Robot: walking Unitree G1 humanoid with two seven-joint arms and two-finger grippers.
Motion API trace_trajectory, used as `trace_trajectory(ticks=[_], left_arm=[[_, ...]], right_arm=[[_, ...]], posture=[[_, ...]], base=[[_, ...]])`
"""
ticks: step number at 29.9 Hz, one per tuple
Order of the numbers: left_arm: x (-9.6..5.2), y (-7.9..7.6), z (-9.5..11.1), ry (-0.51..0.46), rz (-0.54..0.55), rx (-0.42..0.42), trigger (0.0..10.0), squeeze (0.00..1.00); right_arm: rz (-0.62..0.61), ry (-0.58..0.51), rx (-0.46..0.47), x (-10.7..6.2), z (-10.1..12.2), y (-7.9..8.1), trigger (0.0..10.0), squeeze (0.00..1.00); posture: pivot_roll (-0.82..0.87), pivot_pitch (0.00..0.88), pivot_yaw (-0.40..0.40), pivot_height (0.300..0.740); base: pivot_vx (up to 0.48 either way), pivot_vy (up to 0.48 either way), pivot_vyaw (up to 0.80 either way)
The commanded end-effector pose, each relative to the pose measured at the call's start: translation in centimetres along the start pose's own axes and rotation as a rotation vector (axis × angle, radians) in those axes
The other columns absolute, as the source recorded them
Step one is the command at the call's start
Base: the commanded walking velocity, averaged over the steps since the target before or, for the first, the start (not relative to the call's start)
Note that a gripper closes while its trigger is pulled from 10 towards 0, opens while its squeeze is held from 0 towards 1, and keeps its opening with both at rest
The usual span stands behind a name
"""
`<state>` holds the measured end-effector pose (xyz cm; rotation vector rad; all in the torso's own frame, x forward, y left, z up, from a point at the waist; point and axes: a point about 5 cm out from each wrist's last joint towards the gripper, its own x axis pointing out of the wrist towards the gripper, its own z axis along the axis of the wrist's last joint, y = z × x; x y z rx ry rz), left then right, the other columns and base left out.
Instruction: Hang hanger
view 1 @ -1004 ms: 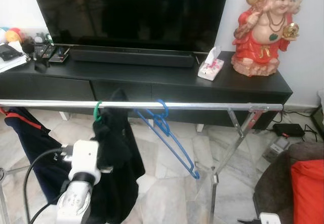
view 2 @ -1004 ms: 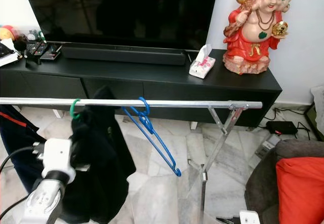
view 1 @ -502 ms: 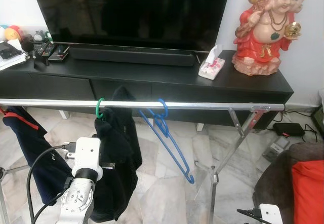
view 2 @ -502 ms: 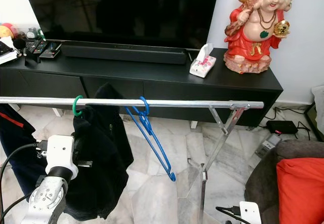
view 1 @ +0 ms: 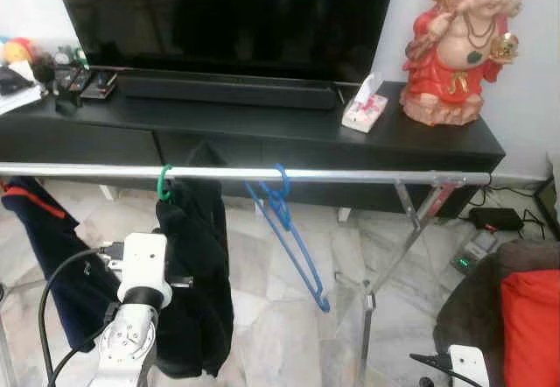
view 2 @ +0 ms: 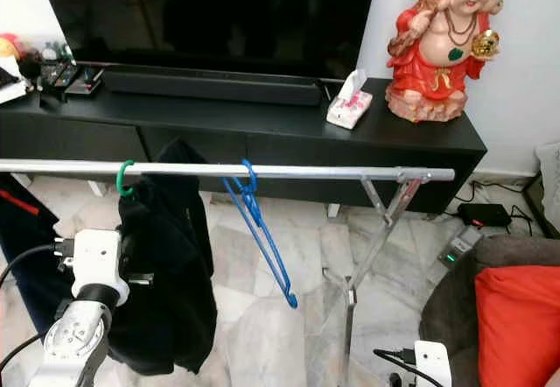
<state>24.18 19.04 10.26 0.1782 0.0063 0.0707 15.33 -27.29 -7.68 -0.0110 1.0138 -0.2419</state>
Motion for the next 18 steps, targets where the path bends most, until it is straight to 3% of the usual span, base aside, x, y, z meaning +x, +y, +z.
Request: trace_trajectory(ticks=[1,18], left_arm=[[0.04,0.34,1.09,-0.055,0.014,0.002,10.0,0.00],[-0.26,0.29,0.93,-0.043,0.015,0.002,10.0,0.00]], right_arm=[[-0.009,0.026,0.007,-0.09,-0.61,-0.24,10.0,0.00],[-0.022,0.053,0.004,-0.35,-1.36,-1.18,10.0,0.00]], posture=[[0.01,0.000,-0.041,0.740],[0.01,0.000,-0.049,0.740]], base=[[-0.266,0.000,0.00],[-0.283,0.000,0.00]])
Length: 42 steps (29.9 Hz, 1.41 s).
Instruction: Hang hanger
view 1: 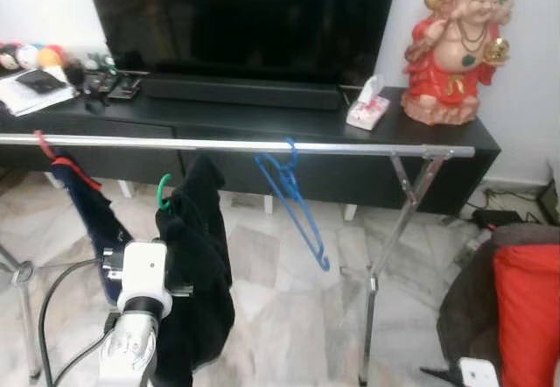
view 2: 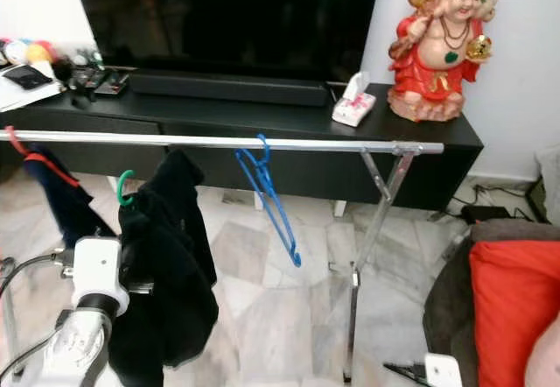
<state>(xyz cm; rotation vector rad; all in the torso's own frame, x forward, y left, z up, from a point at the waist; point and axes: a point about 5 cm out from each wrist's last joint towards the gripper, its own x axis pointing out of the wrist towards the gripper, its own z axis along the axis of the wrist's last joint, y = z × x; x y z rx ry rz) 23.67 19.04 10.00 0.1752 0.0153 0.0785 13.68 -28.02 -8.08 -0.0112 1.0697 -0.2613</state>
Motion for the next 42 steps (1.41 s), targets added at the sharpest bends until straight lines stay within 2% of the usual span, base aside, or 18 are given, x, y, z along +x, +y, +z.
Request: trace_trajectory(ticks=[1,29,42], left_arm=[[0.22,0.33,1.23,-0.053,0.009,0.005,10.0,0.00],[0.29,0.66,1.72,-0.049,0.004,0.007,10.0,0.00],[0.98,0.72,1.62,-0.031,-0.006,0.001,10.0,0.00]], right_arm=[[-0.003,-0.004,0.003,0.00,0.16,-0.16,10.0,0.00],[0.003,-0.010,0.025,0.03,0.24,0.07,10.0,0.00],[0.019,-0.006,0.021,0.07,-0.04,0.63,10.0,0.00]], posture=[[0.01,0.000,-0.048,0.740],[-0.05,0.000,-0.007,0.740],[-0.06,0.000,0.014,0.740]], base=[[-0.289,0.000,0.00],[-0.290,0.000,0.00],[0.000,0.000,0.00]])
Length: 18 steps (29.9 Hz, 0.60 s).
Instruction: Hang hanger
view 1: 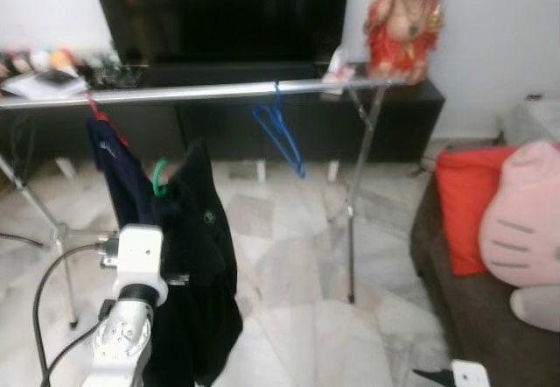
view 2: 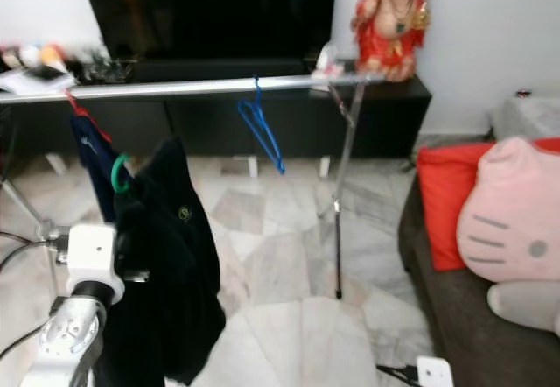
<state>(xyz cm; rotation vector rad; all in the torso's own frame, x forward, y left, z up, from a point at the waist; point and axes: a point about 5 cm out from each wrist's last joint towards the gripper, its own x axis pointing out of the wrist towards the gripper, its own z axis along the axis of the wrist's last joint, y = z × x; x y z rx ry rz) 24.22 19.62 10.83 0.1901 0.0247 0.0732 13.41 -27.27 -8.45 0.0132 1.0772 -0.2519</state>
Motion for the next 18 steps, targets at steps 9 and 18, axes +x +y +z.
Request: trace_trajectory(ticks=[9,18], left_arm=[[0.64,-0.21,1.09,-0.042,-0.009,-0.018,10.0,0.00],[0.54,-0.11,1.23,-0.045,0.008,-0.021,10.0,0.00]], right_arm=[[0.004,-0.025,0.009,0.06,0.66,-0.01,10.0,0.00],[0.005,-0.031,0.005,0.07,0.94,-0.09,10.0,0.00]], posture=[[-0.04,0.000,0.011,0.740],[-0.02,0.000,-0.004,0.740]], base=[[0.000,0.305,0.00],[0.000,0.360,0.00]])
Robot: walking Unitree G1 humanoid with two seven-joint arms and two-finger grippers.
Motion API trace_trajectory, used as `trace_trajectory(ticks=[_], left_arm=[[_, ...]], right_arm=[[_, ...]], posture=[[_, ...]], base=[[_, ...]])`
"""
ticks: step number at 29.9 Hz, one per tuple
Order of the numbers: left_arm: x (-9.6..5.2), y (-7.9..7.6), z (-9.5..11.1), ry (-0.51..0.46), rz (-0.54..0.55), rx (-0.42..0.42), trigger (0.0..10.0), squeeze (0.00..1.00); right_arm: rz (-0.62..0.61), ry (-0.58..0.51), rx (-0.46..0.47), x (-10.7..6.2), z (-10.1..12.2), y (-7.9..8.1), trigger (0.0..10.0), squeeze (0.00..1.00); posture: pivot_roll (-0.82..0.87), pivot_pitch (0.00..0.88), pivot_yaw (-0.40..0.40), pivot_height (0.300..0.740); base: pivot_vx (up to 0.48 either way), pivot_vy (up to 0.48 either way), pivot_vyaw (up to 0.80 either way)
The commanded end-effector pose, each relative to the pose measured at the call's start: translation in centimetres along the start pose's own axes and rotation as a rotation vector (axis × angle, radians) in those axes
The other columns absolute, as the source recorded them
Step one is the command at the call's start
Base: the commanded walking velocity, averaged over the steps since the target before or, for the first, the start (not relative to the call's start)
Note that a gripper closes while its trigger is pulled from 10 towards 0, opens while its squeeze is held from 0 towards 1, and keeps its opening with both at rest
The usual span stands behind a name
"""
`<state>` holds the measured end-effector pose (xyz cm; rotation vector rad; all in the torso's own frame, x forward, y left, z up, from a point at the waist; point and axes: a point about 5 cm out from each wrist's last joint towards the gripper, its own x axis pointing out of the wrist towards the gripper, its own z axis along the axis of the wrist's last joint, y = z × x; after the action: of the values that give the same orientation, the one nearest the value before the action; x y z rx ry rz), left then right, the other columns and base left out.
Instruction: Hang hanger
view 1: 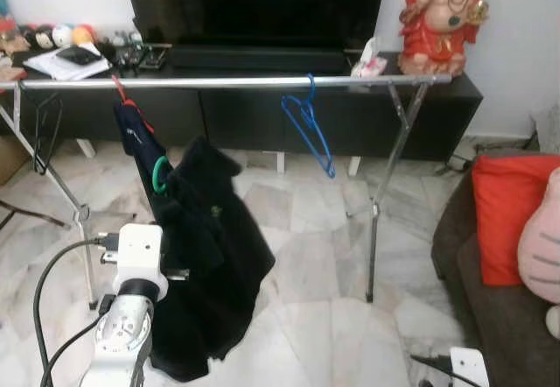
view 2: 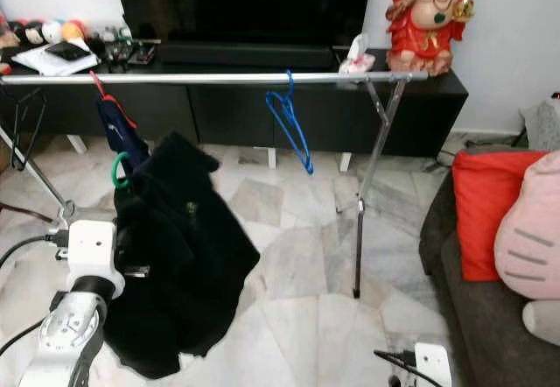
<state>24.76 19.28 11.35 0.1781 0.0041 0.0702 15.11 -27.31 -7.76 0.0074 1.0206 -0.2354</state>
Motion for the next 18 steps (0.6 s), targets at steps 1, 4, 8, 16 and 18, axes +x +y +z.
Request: trace_trajectory(ticks=[1,4,8,16,18], left_arm=[[0.01,0.20,0.63,-0.024,0.011,-0.008,10.0,0.00],[0.00,0.24,0.66,-0.024,0.012,-0.008,10.0,0.00],[0.02,0.28,0.72,-0.024,0.012,-0.007,10.0,0.00],[0.08,0.15,0.82,-0.022,0.008,-0.011,10.0,0.00],[0.09,0.17,0.84,-0.022,0.008,-0.011,10.0,0.00]], right_arm=[[-0.008,0.025,0.010,-0.15,-0.85,-0.31,10.0,0.00],[-0.007,0.024,0.010,-0.15,-0.85,-0.28,10.0,0.00],[-0.006,0.024,0.011,-0.16,-0.88,-0.26,10.0,0.00],[-0.007,0.025,0.015,-0.15,-0.89,-0.22,10.0,0.00],[-0.007,0.026,0.016,-0.14,-0.89,-0.21,10.0,0.00]], posture=[[-0.02,0.000,-0.004,0.740],[-0.02,0.000,-0.003,0.740],[-0.02,0.000,-0.003,0.740],[-0.01,0.000,-0.001,0.740],[-0.01,0.000,0.000,0.740]], base=[[0.000,0.424,0.00],[0.000,0.421,0.00],[0.000,0.421,0.00],[0.000,0.421,0.00],[0.000,0.426,0.00]])
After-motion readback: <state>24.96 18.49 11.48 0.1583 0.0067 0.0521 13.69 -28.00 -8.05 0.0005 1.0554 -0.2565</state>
